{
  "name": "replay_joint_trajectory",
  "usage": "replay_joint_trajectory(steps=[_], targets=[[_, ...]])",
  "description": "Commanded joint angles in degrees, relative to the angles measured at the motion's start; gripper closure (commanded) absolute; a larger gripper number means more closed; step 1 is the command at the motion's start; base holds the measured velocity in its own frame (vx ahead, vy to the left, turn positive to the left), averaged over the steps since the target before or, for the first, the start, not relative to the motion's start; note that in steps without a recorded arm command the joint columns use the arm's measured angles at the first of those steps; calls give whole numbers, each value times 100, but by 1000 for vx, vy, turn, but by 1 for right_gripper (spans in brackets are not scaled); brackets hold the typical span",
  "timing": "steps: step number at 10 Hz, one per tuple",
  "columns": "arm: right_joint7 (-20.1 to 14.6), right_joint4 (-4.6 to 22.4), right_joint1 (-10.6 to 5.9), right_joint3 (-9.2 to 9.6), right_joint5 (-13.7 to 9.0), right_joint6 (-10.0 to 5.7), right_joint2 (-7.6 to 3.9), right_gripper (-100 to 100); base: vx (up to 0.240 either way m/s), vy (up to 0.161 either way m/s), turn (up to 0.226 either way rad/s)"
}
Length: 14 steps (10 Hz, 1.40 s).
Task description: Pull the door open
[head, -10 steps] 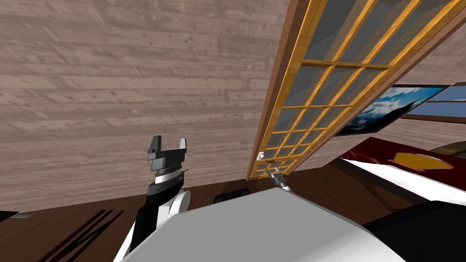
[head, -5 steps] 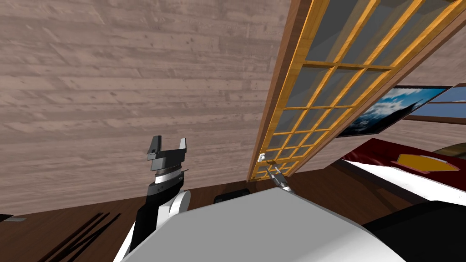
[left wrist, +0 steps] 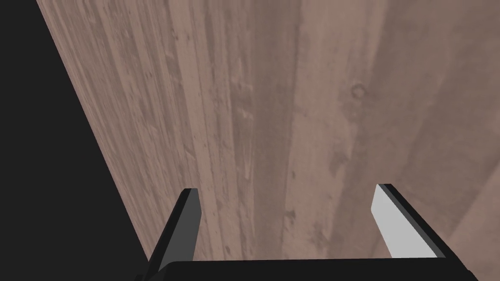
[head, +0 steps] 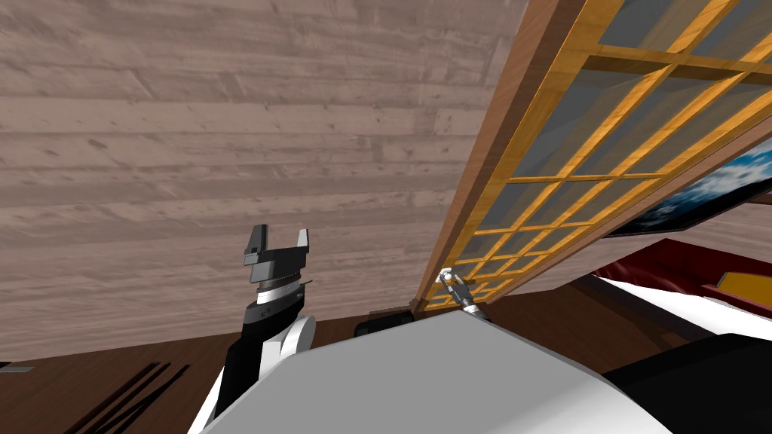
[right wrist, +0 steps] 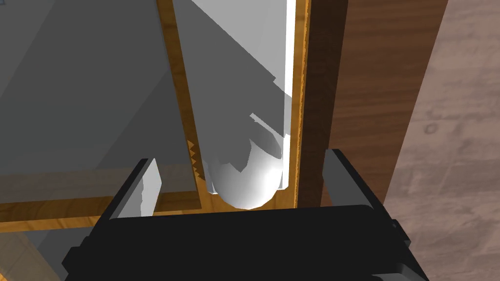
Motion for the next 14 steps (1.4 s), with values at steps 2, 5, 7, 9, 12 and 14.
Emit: replay_joint_trajectory(steps=[2, 5, 7, 9, 12, 14], targets=[[0, 0, 0, 0, 0, 0, 0, 100, 25, 3, -7], [0, 0, 0, 0, 0, 0, 0, 100, -19, -1, 9], [0, 0, 0, 0, 0, 0, 0, 100, 0, 0, 0], [-241, 7, -29, 20, -44, 24, 15, 100, -43, -14, 46], [-631, 18, -72, 39, -123, 57, 31, 100, -65, -16, 46], [-850, 24, -96, 49, -167, 76, 40, 100, -52, -14, 36]])
